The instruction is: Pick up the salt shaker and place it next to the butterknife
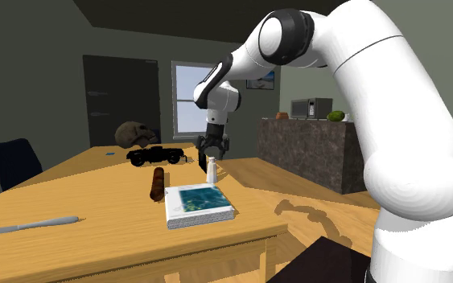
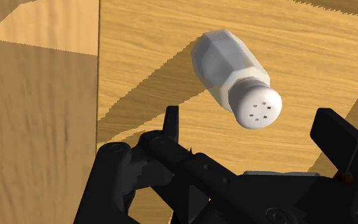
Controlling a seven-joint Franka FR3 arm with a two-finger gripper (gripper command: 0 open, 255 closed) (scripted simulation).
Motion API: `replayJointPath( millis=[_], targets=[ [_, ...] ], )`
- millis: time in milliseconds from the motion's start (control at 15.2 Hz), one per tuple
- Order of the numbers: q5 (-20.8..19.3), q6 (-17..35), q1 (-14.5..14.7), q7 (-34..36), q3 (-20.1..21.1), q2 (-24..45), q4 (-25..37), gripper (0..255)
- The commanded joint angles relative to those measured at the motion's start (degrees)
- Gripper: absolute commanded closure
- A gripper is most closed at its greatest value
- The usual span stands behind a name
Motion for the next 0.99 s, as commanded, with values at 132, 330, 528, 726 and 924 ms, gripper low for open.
replayJointPath(
  millis=[132,330,528,726,924],
  targets=[
    [0.15,1.06,0.08,-0.09,0.1,0.35,-0.7,0],
    [0.15,1.06,0.08,-0.09,0.1,0.35,-0.7,0],
    [0.15,1.06,0.08,-0.09,0.1,0.34,-0.71,255],
    [0.15,1.06,0.08,-0.09,0.1,0.34,-0.7,255],
    [0.16,1.05,0.07,-0.09,0.1,0.42,-0.62,255]
  ],
)
